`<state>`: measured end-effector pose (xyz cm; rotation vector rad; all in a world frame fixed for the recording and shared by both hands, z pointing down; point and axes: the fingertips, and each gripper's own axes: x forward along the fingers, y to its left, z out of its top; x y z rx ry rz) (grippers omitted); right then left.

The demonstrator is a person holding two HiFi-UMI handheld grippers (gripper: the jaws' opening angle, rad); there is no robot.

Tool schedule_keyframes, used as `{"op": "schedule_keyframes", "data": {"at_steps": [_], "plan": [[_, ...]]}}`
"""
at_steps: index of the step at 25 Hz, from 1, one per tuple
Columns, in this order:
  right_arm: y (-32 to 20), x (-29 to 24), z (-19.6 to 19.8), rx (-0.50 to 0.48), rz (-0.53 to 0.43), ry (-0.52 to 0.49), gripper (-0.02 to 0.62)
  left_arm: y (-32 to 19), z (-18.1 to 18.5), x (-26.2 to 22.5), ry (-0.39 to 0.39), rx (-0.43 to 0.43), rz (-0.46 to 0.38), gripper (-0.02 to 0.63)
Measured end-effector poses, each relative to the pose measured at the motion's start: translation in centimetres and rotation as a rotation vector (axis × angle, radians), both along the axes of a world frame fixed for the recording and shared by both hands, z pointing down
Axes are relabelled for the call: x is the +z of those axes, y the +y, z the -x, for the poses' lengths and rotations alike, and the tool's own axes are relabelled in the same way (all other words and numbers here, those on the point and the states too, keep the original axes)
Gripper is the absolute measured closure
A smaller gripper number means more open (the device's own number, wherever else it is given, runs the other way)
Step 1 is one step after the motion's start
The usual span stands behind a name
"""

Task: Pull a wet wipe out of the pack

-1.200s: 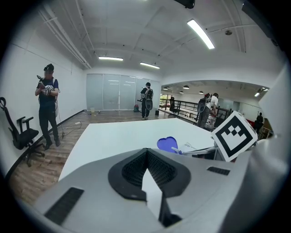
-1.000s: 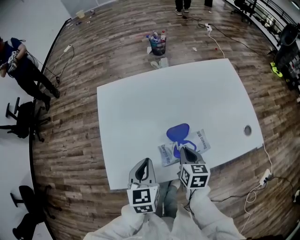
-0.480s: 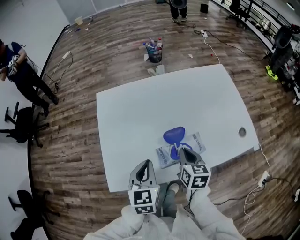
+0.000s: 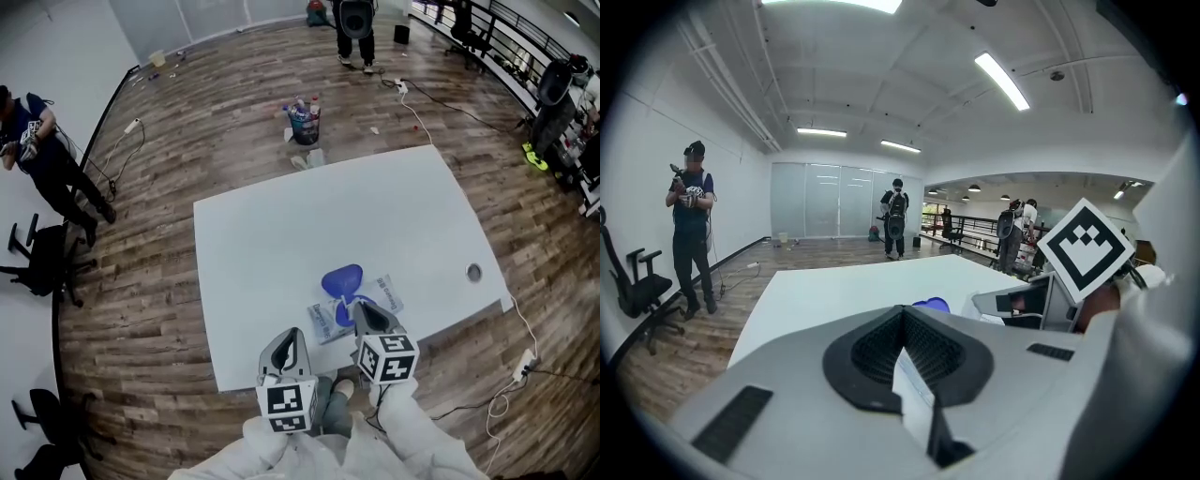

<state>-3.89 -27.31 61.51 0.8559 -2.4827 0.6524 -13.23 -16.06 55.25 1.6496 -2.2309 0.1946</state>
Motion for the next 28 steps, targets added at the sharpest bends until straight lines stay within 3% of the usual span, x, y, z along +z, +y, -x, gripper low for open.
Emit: {"op": "schedule_keyframes", "data": {"at_steps": [17, 28], "plan": [[-1.1, -5.5, 0.3, 0.01, -0.071, -0.074, 0.581, -0.7, 0.1, -2.2, -0.018, 0.024, -0.06, 0.606], [-0.8, -8.6, -1.1, 0.036, -0.1, -0.139, 0.583, -1.4, -1.9, -3.4, -0.013, 0.057, -0.103, 0.606]]}}
